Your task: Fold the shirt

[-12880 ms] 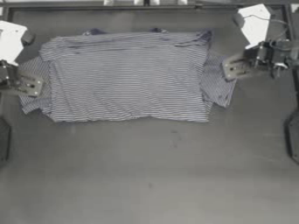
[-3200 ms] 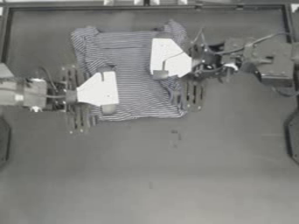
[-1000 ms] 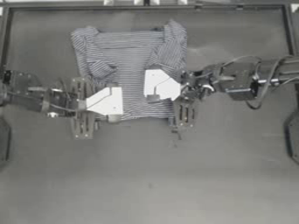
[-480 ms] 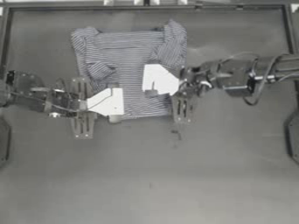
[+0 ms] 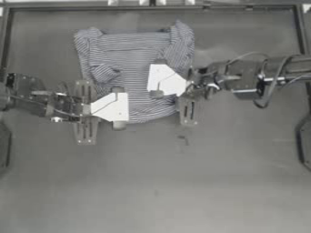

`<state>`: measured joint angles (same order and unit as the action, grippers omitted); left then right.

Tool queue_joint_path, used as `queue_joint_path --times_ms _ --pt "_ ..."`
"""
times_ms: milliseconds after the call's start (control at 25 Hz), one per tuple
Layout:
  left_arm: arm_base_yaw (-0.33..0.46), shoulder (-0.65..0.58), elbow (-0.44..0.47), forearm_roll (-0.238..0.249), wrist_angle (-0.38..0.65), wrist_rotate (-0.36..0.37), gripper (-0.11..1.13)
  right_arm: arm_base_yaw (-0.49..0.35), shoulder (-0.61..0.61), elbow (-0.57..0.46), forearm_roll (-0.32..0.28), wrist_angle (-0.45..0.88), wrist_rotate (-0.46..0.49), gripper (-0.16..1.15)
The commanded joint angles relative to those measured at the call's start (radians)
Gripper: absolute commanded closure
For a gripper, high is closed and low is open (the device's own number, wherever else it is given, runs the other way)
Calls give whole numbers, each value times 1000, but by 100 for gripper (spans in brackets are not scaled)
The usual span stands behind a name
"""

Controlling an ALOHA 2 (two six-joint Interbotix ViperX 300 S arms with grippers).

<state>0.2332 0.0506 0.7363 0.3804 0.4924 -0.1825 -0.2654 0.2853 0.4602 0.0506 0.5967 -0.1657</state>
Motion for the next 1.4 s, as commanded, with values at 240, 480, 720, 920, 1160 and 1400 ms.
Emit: queue_joint_path --times_ms 240,480,720,920,1160,1400 --pt "-18 -106 2 2 -6 -14 98 48 -74 15 15 -12 49 93" --pt "-61 -163 2 2 5 -57 97 86 -153 34 2 -17 163 93" --pt "-126 -187 -6 2 44 -104 97 129 -210 54 -21 9 258 93" --pt "-192 -207 -18 2 92 -160 97 155 -249 83 -43 35 318 93" --pt "-252 -224 -38 2 132 -189 97 202 -293 124 -52 35 411 93" --pt "-302 -215 -74 3 153 -207 97 270 -344 166 -104 43 557 93"
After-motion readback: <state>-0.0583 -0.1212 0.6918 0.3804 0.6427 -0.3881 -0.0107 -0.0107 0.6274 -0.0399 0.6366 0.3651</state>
